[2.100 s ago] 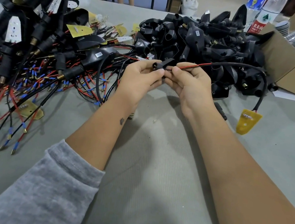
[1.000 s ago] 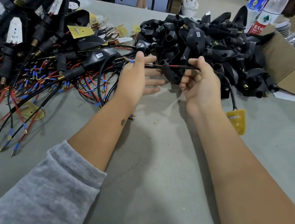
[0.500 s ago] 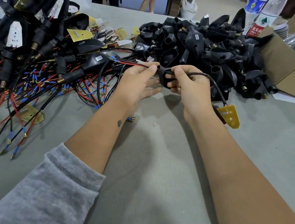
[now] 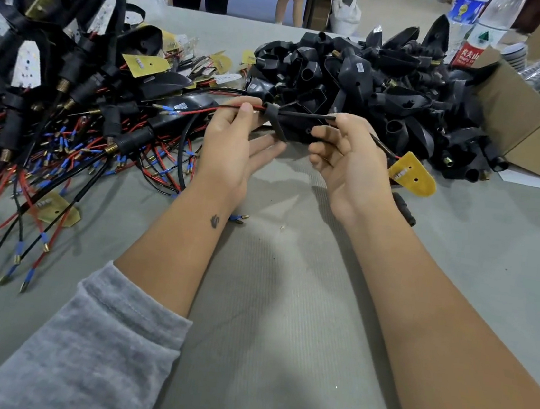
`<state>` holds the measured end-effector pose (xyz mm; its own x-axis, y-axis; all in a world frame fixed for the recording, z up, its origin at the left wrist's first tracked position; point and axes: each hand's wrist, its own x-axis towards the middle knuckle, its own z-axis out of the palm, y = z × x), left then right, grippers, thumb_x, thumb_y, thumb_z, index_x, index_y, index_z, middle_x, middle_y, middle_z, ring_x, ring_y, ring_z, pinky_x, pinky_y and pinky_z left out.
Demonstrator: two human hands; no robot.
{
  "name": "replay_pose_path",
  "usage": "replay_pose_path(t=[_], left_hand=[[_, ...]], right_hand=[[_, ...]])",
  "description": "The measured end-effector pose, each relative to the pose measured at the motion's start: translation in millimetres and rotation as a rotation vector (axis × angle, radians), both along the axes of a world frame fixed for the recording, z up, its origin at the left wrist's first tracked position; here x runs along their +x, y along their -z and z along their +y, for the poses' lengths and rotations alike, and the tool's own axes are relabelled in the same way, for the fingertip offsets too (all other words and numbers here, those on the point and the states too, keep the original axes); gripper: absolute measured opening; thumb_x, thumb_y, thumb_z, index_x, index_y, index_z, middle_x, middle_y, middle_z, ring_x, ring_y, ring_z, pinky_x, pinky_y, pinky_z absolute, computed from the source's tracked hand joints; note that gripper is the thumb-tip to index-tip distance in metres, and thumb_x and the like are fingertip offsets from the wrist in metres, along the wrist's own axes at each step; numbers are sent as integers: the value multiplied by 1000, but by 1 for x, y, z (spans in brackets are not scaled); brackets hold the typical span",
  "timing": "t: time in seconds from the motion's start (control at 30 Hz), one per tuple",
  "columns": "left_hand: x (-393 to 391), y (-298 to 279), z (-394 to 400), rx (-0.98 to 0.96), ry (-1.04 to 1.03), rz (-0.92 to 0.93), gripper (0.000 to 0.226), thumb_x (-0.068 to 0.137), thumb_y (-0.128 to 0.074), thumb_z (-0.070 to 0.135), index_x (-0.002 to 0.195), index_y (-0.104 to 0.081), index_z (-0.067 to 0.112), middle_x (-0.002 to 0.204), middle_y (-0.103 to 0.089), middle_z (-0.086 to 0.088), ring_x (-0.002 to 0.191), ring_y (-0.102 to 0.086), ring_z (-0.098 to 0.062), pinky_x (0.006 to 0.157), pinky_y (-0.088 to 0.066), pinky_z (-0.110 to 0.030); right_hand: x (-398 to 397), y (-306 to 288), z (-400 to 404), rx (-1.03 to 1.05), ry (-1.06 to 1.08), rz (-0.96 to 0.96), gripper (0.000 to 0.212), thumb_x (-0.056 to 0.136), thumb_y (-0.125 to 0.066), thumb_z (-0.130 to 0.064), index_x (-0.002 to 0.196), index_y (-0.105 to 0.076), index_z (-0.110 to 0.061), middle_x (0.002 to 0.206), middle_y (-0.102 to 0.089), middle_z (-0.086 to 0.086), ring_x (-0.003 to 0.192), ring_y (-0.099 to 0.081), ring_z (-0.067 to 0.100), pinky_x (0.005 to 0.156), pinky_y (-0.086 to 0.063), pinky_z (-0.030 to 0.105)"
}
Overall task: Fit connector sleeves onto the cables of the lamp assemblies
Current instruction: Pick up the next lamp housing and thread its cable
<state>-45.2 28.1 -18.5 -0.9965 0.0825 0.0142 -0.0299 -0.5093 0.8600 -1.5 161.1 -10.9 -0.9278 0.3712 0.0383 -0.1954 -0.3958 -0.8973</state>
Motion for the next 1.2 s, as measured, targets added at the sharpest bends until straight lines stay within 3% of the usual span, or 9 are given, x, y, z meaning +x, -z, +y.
replay_pose_path(t=[0.17, 0.37, 0.47, 0.6, 0.73, 0.9, 1.07, 1.2], left_hand=[[4, -3, 0, 8, 129, 47, 23, 104, -43, 21, 104, -64, 13, 108, -73, -9, 96, -72, -27, 78, -59, -34], [9, 0, 8, -126, 131, 52, 22, 103, -46, 20, 95, -65, 16, 93, -74, 1, 88, -73, -20, 74, -59, -30], [5, 1, 4, -80, 24, 12, 22, 104, -43, 21, 95, -61, 15, 88, -72, -1, 84, -74, -23, 69, -59, -32], [-2, 1, -2, 42, -70, -71, 24, 106, -38, 24, 97, -57, 13, 106, -66, -10, 87, -73, -27, 75, -60, -38], [-3, -1, -5, 99, -148, -103, 23, 106, -37, 25, 98, -55, 12, 104, -66, -10, 88, -72, -26, 76, -61, -38], [0, -3, -2, 79, -177, -78, 22, 106, -35, 23, 96, -52, 13, 98, -64, -5, 96, -70, -26, 79, -60, -36], [0, -3, -1, 33, -185, -60, 21, 106, -35, 22, 94, -51, 14, 101, -64, -6, 95, -70, -25, 77, -60, -34], [0, -2, -2, 22, -168, -72, 21, 106, -36, 22, 94, -52, 14, 100, -65, -6, 91, -72, -24, 73, -60, -32]], right_hand=[[1, 1, 2, 307, 116, -103, 15, 91, -56, -10, 77, -62, -10, 64, -61, 3, 60, -55, 15, 59, -48, 27], [2, 4, -8, 599, 37, -113, 18, 91, -63, -18, 74, -65, -12, 66, -59, 2, 63, -56, 11, 57, -48, 20], [3, 4, -5, 570, -52, -83, 3, 89, -67, -9, 87, -65, -10, 67, -58, 0, 65, -56, 9, 60, -48, 19], [4, 5, 0, 650, -144, -63, 29, 83, -70, 0, 110, -61, -6, 74, -59, 1, 70, -58, 13, 70, -50, 27], [6, 3, -2, 474, -151, -4, 43, 86, -71, -5, 124, -51, -6, 82, -62, 5, 66, -60, 12, 66, -50, 23], [1, 0, -4, 180, -99, 44, 29, 91, -68, -19, 114, -54, -11, 61, -60, -5, 51, -56, 9, 64, -49, 29], [-1, 2, 1, 42, -41, -28, 30, 88, -68, -5, 113, -53, -12, 62, -61, -2, 52, -57, 13, 57, -49, 26], [-1, 1, 4, -142, -69, -15, 44, 89, -61, 3, 126, -43, -13, 69, -62, 4, 58, -58, 15, 60, -49, 28]])
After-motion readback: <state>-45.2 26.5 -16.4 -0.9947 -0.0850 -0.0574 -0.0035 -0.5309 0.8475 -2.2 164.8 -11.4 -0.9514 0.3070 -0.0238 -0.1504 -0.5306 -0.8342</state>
